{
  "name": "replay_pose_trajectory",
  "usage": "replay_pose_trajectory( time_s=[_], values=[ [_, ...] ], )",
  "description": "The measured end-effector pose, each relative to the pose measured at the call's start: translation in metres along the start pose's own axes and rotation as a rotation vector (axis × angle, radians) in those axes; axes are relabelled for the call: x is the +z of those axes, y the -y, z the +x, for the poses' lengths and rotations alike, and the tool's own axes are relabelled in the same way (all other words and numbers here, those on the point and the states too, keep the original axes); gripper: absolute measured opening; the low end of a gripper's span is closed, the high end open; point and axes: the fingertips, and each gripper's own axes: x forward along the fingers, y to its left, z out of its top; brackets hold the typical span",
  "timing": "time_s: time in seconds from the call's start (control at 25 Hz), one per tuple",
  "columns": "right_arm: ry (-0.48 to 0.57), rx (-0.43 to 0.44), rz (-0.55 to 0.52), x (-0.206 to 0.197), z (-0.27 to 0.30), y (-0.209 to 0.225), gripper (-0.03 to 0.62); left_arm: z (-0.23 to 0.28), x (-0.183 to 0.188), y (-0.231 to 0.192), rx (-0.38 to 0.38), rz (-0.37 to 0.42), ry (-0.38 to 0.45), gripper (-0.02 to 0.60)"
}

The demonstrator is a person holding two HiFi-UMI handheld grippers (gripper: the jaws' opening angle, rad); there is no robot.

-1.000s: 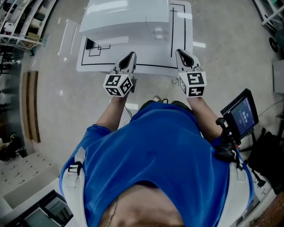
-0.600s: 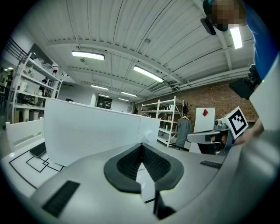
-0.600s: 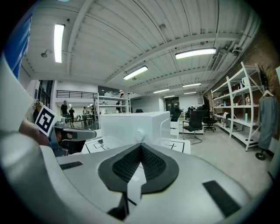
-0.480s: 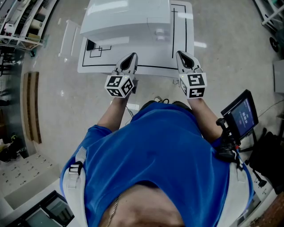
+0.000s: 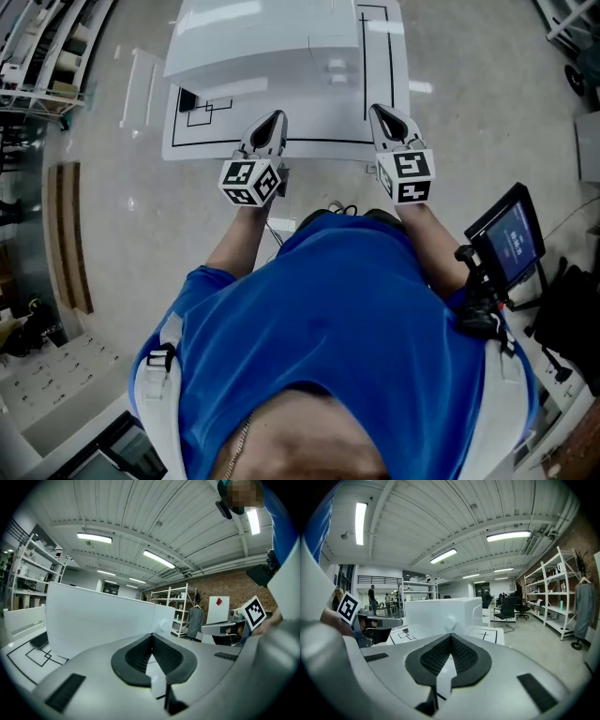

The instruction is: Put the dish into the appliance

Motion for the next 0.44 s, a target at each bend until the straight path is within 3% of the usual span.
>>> replay_pose_trajectory(
  time_s=[0.44],
  values=[
    [-0.016, -0.039, 0.002, -0.005, 0.022, -0.009, 0.002, 0.006, -0.004, -0.026, -0.033, -0.012, -0.003, 0.008]
  ],
)
